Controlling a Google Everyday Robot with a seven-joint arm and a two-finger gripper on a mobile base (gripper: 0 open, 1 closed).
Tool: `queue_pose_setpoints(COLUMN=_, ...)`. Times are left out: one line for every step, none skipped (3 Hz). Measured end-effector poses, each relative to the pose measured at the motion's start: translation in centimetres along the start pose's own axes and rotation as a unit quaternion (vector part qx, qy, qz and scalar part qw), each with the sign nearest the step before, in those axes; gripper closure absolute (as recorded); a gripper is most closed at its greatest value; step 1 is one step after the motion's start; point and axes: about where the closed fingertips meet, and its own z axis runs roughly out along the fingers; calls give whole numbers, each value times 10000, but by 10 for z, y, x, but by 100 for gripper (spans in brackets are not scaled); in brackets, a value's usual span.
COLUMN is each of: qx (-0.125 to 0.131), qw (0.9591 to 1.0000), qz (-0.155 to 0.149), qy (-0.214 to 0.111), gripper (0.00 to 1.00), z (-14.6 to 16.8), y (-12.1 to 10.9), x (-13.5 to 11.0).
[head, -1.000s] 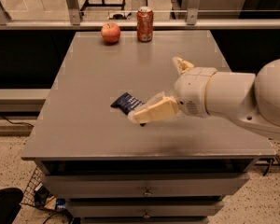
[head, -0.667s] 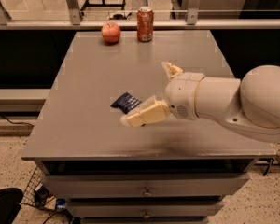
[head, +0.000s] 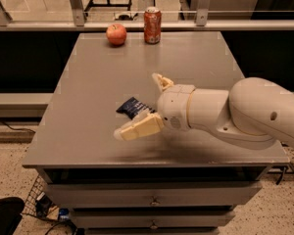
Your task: Move rxbar blueberry near coke can
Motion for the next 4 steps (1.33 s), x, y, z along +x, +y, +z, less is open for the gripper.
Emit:
queue_pose_setpoints(qx=-34, qw=9999, qz=14, qy=114, gripper=0, z=8, y=4, x=10)
queue_pose_setpoints(qx=23, qw=9997, qz=61, qy=217, gripper=0, z=8, y=-2, x=23)
queue_pose_setpoints(qx=41, qw=9994, qz=102, qy=313, gripper=0, z=9, y=-7, x=37)
queue_pose_setpoints(qx=-14, qw=9994, qz=101, qy=337, gripper=0, z=13, y=-12, x=50)
